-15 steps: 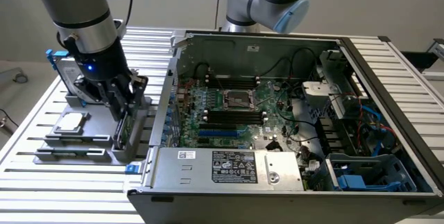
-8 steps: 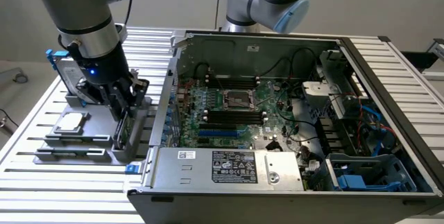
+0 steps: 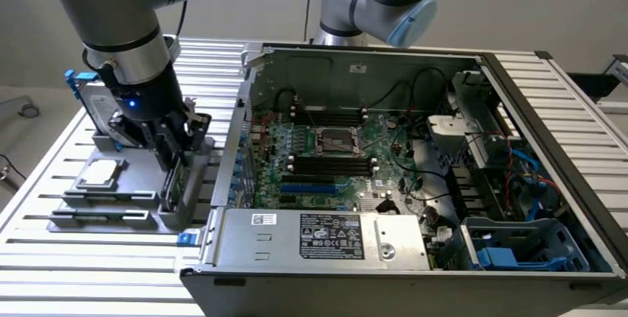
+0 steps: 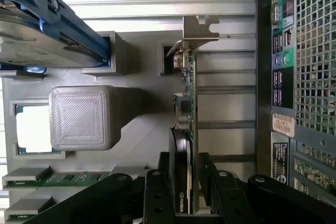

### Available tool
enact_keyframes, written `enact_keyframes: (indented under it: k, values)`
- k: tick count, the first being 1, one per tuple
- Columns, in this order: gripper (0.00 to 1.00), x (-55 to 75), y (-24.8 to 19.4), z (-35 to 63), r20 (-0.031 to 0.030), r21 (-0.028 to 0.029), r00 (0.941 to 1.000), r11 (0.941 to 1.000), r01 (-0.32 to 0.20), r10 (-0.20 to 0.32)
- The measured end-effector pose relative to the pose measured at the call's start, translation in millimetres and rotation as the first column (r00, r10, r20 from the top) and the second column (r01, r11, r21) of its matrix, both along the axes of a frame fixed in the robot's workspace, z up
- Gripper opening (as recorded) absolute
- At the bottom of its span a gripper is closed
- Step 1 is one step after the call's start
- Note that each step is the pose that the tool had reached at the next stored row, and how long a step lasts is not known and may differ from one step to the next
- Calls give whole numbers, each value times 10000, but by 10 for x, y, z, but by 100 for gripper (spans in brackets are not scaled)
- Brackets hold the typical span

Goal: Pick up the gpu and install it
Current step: 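Pick up the gpu and move the gpu toward the slot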

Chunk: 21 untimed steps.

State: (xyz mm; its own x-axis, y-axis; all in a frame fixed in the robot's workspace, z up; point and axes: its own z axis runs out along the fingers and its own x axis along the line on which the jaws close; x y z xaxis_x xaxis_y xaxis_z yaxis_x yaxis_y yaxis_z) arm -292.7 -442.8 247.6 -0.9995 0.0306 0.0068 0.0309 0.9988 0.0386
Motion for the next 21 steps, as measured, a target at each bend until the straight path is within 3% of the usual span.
enact_keyframes:
  k: [4,7,10,12,13,21]
  values:
    - [36,2,-1,-40,-52,9,10000,10000,-5,6]
    - [36,3,0,-49,-155,37,9999,10000,-5,5]
    - [36,3,0,-50,-202,38,9998,10000,-4,5]
    - [34,4,0,-51,-207,39,9998,10000,-5,5]
    - [27,4,0,-51,-207,39,9998,10000,-5,6]
    - [26,4,0,-51,-207,39,9998,10000,-5,5]
